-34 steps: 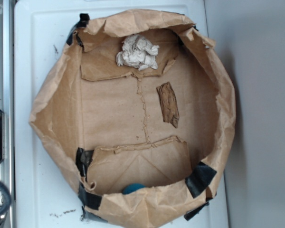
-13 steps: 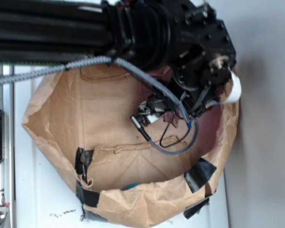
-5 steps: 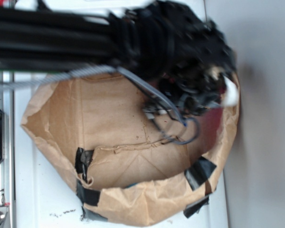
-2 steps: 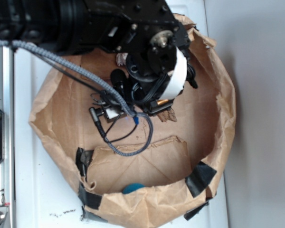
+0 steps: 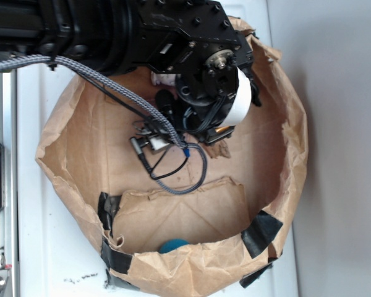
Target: Grab the wood chip.
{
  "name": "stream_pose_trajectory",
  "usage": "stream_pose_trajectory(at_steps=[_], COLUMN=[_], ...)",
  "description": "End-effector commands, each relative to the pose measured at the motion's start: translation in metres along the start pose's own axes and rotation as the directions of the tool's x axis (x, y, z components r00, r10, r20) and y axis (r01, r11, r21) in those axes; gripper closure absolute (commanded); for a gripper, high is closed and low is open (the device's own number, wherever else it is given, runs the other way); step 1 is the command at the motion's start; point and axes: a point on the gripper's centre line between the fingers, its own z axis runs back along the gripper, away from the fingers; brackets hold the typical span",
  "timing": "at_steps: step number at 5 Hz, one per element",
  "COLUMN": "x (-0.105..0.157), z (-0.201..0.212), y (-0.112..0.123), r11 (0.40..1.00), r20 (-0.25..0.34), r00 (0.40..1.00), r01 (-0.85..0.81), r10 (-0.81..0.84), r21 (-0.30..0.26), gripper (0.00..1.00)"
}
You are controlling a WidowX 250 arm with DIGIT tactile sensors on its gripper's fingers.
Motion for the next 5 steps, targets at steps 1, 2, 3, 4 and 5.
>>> stream_pose_trajectory(at_steps=[1,2,3,4,5], x=[0.010,0.010,0.010,0.008,0.007], z=[-0.018,-0.034,-0.035,-0.024,-0.010], y=[0.014,0.013,0.013,0.014,0.008], r11=[0.995,0.992,0.991,0.992,0.994], r20=[-0.059,-0.115,-0.106,-0.077,-0.035], r00=[0.993,0.987,0.987,0.989,0.993], r01=[-0.100,-0.117,-0.128,-0.128,-0.108], r10=[0.099,0.111,0.124,0.127,0.109], r21=[-0.010,-0.041,-0.031,-0.009,0.017], gripper=[0.00,0.00,1.00,1.00,1.00])
